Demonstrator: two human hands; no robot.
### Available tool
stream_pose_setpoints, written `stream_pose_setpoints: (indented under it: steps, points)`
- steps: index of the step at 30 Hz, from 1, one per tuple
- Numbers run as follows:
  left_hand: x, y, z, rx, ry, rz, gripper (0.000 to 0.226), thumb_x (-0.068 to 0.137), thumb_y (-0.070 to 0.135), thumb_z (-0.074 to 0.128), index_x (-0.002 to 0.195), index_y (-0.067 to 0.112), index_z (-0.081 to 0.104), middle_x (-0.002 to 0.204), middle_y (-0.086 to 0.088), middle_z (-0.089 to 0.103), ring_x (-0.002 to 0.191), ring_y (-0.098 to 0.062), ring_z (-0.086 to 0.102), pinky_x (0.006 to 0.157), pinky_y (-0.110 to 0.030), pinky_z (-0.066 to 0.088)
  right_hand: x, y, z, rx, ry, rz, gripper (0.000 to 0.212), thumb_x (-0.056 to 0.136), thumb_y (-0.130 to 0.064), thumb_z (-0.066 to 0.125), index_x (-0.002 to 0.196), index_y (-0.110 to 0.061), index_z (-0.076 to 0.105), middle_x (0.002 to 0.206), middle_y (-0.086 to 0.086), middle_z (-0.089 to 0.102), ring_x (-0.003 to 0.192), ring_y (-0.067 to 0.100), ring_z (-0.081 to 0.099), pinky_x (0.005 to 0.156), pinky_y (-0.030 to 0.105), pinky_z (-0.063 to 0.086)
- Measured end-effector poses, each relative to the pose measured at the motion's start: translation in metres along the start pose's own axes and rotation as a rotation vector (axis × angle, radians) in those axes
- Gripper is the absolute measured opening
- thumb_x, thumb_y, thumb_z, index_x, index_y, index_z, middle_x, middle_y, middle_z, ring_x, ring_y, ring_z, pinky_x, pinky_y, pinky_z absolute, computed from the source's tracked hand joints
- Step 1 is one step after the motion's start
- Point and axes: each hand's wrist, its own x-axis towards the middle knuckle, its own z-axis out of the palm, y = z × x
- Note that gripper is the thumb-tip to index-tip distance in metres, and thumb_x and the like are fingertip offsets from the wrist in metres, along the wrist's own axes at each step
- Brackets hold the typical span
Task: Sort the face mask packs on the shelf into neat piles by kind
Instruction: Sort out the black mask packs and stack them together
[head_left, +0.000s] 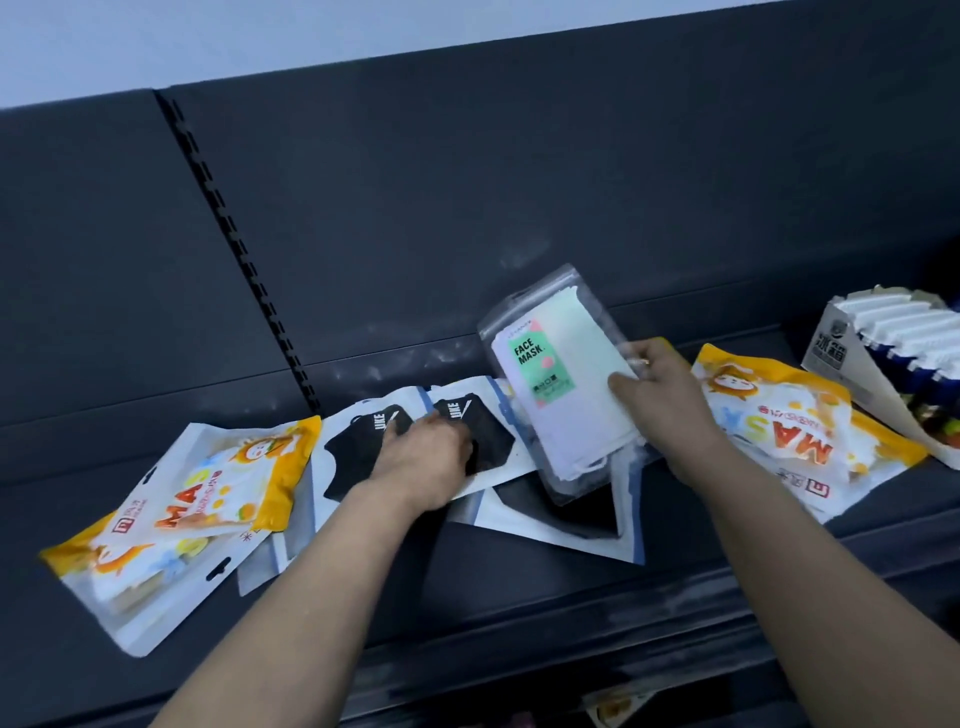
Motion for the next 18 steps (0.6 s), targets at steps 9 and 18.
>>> stream_pose_setpoints:
  steps: [9,18]
  points:
    - [-0.014,-0.007,-0.020,-1.437,0.122,-0.433,0.021,0.090,0.009,0.065,0.110,0.002,0.061,0.094,-0.012,0.074,0.078,-0.026,0.069,0.070,-0.043,0.059,-0.033,-0.003,0.061,0.219,-0.320,0.058,0.005,0.096,-0.026,0.051,0.097,-0.028,0.056,0.102,0.000,0.068,0.086,0.016,0.066,0.080,0.035,0.054]
    - [-0.014,-0.041,-0.020,-1.180,0.441,-0.469,0.031,0.091,0.006,0.060,0.120,0.014,0.052,0.106,-0.008,0.069,0.086,-0.027,0.068,0.076,-0.042,0.056,-0.029,0.035,0.021,-1.087,-0.418,-0.137,0.039,0.096,-0.035,0.042,0.134,-0.024,0.043,0.139,0.000,0.046,0.126,0.023,0.043,0.092,0.038,0.041]
